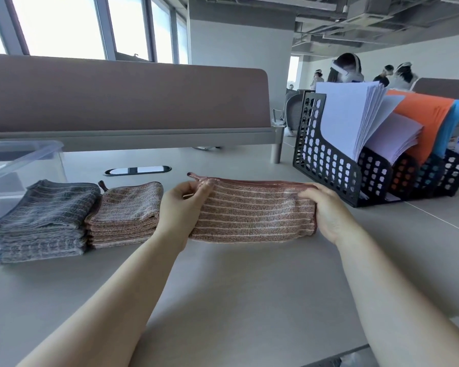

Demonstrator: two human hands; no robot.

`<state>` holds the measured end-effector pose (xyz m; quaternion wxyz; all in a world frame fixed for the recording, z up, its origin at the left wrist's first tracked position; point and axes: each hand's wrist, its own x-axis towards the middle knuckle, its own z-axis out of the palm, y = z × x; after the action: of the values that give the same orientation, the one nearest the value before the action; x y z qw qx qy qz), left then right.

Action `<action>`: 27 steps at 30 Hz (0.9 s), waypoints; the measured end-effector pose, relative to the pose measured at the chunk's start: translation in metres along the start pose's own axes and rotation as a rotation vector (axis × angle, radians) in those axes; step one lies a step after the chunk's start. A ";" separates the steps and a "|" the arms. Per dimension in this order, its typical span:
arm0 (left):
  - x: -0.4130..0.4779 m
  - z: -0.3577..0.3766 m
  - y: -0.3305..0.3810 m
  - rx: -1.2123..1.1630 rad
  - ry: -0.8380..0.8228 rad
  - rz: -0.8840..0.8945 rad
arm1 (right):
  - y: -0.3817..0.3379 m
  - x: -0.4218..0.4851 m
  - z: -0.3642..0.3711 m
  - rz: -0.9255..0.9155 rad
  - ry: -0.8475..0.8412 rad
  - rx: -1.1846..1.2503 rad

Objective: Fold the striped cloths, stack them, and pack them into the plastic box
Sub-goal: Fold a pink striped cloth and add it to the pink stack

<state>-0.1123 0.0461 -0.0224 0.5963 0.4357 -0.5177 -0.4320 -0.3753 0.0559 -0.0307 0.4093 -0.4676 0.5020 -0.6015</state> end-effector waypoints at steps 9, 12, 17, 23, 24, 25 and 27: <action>0.001 -0.002 0.001 0.011 0.105 0.042 | 0.001 0.000 0.000 -0.223 0.200 -0.149; 0.004 -0.006 0.003 -0.138 0.029 -0.103 | -0.003 -0.005 0.001 -0.344 0.282 -0.238; 0.002 -0.007 0.006 -0.261 -0.105 -0.167 | -0.001 -0.006 0.002 -0.425 0.291 -0.348; -0.001 -0.002 -0.003 0.248 0.035 0.062 | 0.003 -0.002 0.000 -0.360 0.306 -0.472; 0.000 -0.001 -0.006 0.428 0.075 0.117 | 0.004 -0.002 -0.002 -0.328 0.302 -0.509; -0.001 0.001 -0.009 0.557 0.104 0.139 | 0.005 -0.002 -0.003 -0.285 0.299 -0.583; 0.000 0.008 -0.017 0.683 0.112 0.093 | 0.005 -0.005 0.001 -0.178 0.352 -0.977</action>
<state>-0.1210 0.0414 -0.0382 0.4627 0.6090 -0.6182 -0.1813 -0.3729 0.0596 -0.0362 0.0006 -0.5367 0.7434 -0.3992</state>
